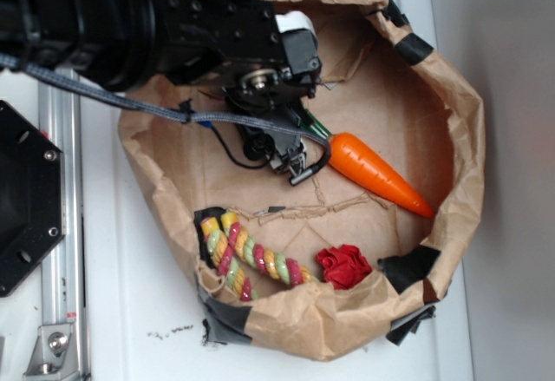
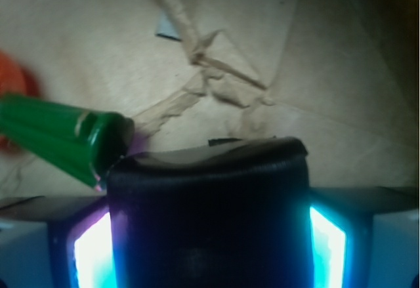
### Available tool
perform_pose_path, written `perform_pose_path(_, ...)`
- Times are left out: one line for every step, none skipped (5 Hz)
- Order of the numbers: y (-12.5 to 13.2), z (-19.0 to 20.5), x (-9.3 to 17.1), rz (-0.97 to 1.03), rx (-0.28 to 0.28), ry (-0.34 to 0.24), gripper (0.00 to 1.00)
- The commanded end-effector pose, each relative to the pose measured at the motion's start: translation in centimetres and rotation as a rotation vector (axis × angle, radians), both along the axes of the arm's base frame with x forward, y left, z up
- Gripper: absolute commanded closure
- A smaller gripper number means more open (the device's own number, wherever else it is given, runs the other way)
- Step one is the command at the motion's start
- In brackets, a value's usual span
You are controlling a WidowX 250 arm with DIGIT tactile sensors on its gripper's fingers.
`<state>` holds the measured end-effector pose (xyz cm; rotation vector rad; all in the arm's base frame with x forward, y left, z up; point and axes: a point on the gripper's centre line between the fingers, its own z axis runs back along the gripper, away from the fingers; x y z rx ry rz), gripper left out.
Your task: Grab the black box.
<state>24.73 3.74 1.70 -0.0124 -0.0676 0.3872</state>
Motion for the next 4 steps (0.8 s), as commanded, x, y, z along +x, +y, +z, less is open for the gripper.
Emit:
perform_pose_path(-3.6, 11.2, 2.5, -0.449, -0.059, -0.238, 1.00)
perform_pose_path(-4.6, 12.7, 3.4, -0.464, -0.006, -0.199, 1.00)
perform_pose_path(-4.9, 11.4, 3.7, -0.397, -0.066, -0.052, 1.00)
perform_pose_path(-5.8, 10.4, 2.3, -0.401, -0.066, 0.041, 1.00)
